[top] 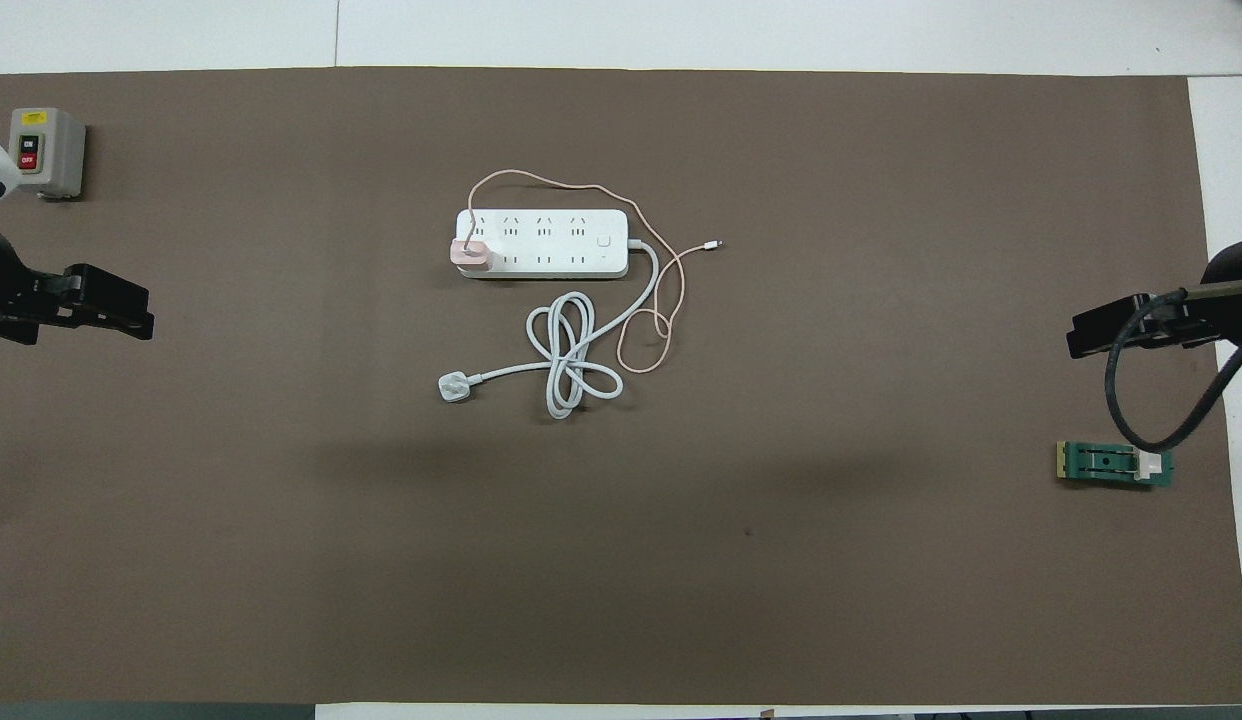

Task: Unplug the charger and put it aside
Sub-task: 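Move both grippers from rest toward the white power strip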

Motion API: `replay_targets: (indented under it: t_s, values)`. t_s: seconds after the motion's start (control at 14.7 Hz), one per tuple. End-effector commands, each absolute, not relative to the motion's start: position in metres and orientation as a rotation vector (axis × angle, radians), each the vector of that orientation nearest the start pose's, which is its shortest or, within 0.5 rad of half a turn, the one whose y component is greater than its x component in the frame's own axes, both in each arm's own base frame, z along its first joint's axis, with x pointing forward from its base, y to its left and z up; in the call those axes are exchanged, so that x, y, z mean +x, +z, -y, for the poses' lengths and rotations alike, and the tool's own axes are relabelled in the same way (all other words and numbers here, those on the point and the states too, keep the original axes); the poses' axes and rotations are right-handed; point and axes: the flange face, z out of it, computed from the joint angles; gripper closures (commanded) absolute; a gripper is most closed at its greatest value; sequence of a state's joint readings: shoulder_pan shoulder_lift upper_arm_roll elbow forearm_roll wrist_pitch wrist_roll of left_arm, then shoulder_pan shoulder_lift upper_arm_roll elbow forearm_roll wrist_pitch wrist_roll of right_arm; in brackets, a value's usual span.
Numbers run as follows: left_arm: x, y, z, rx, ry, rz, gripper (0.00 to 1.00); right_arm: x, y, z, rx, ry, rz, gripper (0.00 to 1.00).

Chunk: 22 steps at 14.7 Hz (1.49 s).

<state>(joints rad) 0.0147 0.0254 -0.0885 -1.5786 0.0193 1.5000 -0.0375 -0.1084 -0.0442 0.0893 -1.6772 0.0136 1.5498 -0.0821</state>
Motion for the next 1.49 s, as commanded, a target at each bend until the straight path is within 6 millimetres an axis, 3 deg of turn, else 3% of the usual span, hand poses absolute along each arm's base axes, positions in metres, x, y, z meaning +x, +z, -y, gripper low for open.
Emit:
replay_targets:
  t_s: [0.0, 0.68, 1.09, 1.22, 1.43]
  values:
    - [0.55, 0.605, 0.036, -3.105, 0.14, -0.049, 0.0, 0.53, 0.6, 0.01, -3.109, 0.134, 0.118, 0.0]
    - [0.548, 0.602, 0.026, -3.101, 0.156, 0.036, 0.0, 0.531, 0.602, 0.013, -3.111, 0.12, 0.109, 0.0]
    - [0.557, 0.587, 0.033, -3.043, 0.134, 0.519, 0.0, 0.528, 0.6, 0.008, -3.097, 0.135, 0.113, 0.0]
    - [0.57, 0.563, 0.055, -3.004, 0.181, 0.647, 0.0, 0.528, 0.598, 0.002, -3.101, 0.139, 0.032, 0.0]
    - [0.597, 0.524, 0.088, -2.901, 0.151, 1.01, 0.0, 0.53, 0.586, -0.047, -3.107, 0.131, -0.197, 0.0]
